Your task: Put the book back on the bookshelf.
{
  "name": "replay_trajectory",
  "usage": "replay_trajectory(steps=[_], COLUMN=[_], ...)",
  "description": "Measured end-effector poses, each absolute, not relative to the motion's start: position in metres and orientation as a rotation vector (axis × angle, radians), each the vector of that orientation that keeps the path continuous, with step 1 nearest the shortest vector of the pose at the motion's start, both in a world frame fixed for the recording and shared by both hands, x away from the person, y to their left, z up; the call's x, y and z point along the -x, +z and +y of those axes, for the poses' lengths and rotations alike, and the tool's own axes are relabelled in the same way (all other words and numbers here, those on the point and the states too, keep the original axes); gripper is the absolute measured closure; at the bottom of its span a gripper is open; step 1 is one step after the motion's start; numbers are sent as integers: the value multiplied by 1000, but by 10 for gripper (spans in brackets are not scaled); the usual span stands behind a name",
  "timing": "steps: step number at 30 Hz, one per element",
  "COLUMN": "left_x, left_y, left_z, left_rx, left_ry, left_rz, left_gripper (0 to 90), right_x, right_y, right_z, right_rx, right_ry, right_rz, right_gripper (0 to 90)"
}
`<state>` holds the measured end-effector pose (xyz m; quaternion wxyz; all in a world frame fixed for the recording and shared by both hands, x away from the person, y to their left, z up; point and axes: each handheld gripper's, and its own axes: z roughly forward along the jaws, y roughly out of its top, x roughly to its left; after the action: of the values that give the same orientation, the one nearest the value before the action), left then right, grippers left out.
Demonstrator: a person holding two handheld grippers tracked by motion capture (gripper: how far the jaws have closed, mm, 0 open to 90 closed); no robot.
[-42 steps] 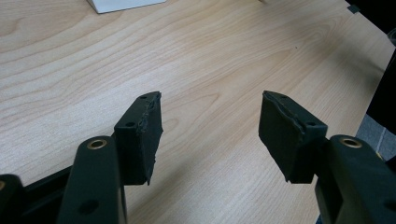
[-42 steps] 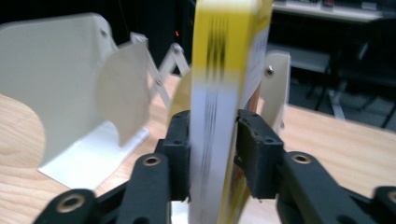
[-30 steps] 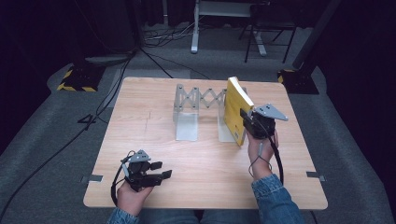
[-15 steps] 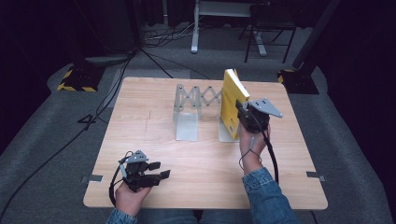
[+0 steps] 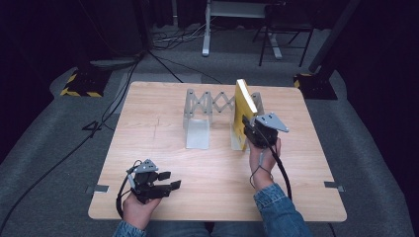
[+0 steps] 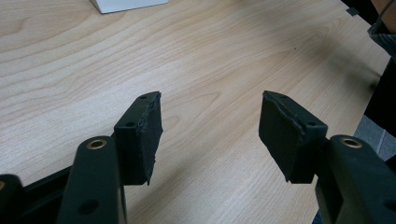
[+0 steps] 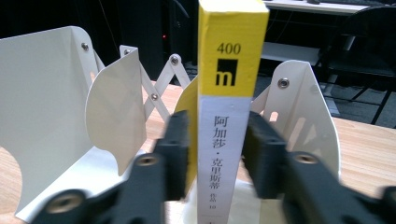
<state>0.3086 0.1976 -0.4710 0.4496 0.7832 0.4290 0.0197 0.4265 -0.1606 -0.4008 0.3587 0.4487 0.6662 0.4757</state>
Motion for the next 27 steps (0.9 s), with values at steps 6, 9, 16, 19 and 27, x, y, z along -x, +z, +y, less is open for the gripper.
replay_trajectory(steps=[6, 9, 16, 19, 27], left_x=[-309, -309, -309, -308, -309], left_y=[-472, -472, -474, -475, -478], left_z=[201, 205, 221, 232, 255], left_rx=[-1935, -1953, -1977, -1989, -1988], left_ry=[62, 93, 180, 225, 281], left_rz=[1078, 1085, 1133, 1156, 1209], left_gripper=[394, 393, 386, 385, 375], right_x=[-416, -406, -383, -378, -363], right_y=[-388, -380, -368, -367, -371], right_z=[-173, -183, -220, -229, -271], right_rx=[-1125, -1100, -1044, -1033, -1053], right_ry=[1267, 1301, 1350, 1350, 1342], right_rz=[1716, 1735, 1816, 1831, 1898], right_gripper=[460, 430, 386, 371, 303])
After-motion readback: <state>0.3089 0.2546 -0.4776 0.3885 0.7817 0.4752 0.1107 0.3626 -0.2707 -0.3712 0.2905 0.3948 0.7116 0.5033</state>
